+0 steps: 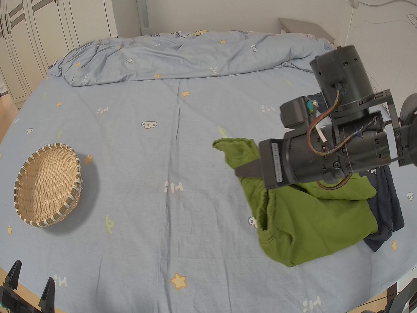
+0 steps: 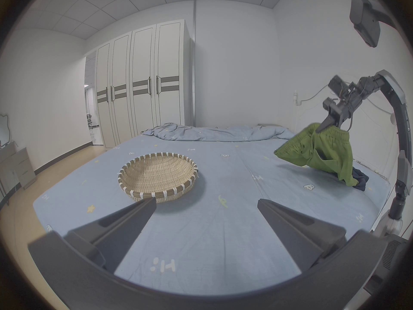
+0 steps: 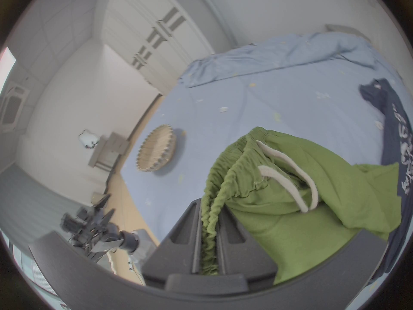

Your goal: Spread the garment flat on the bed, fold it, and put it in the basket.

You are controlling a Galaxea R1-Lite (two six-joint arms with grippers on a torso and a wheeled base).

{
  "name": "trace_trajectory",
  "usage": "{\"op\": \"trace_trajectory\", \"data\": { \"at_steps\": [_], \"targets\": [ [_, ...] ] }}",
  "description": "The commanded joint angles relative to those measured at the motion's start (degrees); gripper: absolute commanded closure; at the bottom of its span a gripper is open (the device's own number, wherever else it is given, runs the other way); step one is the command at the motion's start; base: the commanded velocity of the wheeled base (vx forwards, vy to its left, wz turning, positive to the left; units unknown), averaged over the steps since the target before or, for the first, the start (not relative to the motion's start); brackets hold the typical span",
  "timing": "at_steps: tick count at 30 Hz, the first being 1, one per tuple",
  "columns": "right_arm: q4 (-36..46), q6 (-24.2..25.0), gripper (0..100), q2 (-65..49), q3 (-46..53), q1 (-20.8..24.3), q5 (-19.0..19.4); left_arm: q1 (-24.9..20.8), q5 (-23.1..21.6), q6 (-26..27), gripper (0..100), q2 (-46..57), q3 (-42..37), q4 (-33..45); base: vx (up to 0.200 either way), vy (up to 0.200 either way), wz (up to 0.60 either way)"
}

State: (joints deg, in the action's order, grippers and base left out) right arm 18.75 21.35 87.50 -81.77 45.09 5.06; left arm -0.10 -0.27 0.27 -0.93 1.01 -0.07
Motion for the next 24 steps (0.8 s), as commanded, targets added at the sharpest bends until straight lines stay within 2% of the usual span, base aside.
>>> {"op": "trace_trajectory", "data": {
  "at_steps": [1, 6, 24],
  "targets": [
    [-1.61, 0.10, 100, 0.91, -6.47, 9.14, -0.31, 0.01, 0.00, 0.00, 0, 0.84, -0.92, -0.01, 0.000, 0.000, 0.00],
    [-3.37, 0.71, 100, 3.90, -12.62, 10.28, -0.31, 0.01, 0.00, 0.00, 0, 0.84, -0.92, -0.01, 0.000, 0.000, 0.00],
    [-6.88, 2.47, 100, 15.33, -9.37, 9.05, -0.66, 0.01, 0.00, 0.00, 0, 0.75, -0.92, -0.01, 0.000, 0.000, 0.00]
  ]
}}
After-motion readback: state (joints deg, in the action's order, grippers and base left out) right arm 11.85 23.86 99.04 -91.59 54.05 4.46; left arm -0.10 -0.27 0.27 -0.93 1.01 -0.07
